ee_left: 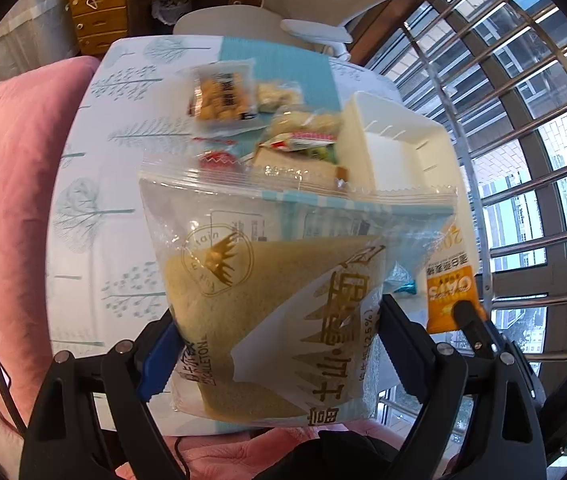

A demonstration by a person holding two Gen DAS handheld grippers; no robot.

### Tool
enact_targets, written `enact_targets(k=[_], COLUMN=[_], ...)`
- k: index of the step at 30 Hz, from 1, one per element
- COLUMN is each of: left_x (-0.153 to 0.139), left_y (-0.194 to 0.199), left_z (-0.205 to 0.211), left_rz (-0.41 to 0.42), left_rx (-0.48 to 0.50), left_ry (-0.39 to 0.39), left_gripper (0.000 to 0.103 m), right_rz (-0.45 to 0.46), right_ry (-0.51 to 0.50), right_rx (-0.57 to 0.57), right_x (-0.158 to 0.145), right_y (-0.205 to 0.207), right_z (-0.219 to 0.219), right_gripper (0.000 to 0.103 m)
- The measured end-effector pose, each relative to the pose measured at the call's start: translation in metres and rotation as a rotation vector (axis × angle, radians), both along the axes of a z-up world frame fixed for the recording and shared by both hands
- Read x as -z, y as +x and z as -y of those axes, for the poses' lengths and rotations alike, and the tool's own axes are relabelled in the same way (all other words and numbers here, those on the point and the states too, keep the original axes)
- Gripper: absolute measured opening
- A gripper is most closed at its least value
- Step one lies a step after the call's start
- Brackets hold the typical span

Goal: Organize snacks
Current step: 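Carry the bread bag and OATS bar over the white tray and open both grippers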

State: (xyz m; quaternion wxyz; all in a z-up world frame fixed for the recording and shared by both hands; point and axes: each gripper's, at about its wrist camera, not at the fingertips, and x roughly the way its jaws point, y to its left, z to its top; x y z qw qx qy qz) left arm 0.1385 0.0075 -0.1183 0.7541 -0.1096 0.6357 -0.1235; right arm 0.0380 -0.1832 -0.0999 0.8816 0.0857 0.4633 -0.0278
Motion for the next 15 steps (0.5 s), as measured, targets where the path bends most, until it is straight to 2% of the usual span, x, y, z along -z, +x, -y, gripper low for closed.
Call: enact_targets(k=[9, 12, 15], left_x=[-0.018, -0.023, -0.026], left_y=[0.0, 0.003, 0.007], left_z=[0.079, 0.103, 0.126], left_rz=[0.028, 0.045, 0.062], left_rx=[0.018, 0.012, 0.005], left_ry=[-0.004, -0.01, -0.016], left_gripper=[0.089, 0.089, 0.089], right_rz=[-0.008, -0.006, -0.002], right_ry=[0.008, 0.01, 0.008], right_rx=[-0.013, -0.032, -0.053], right_x=[-0.002, -0.003, -0.004], right_y=[0.004, 0.007, 0.012], right_z=[0.074, 0.097, 0.118], right_gripper=[0.011, 0.005, 0.004])
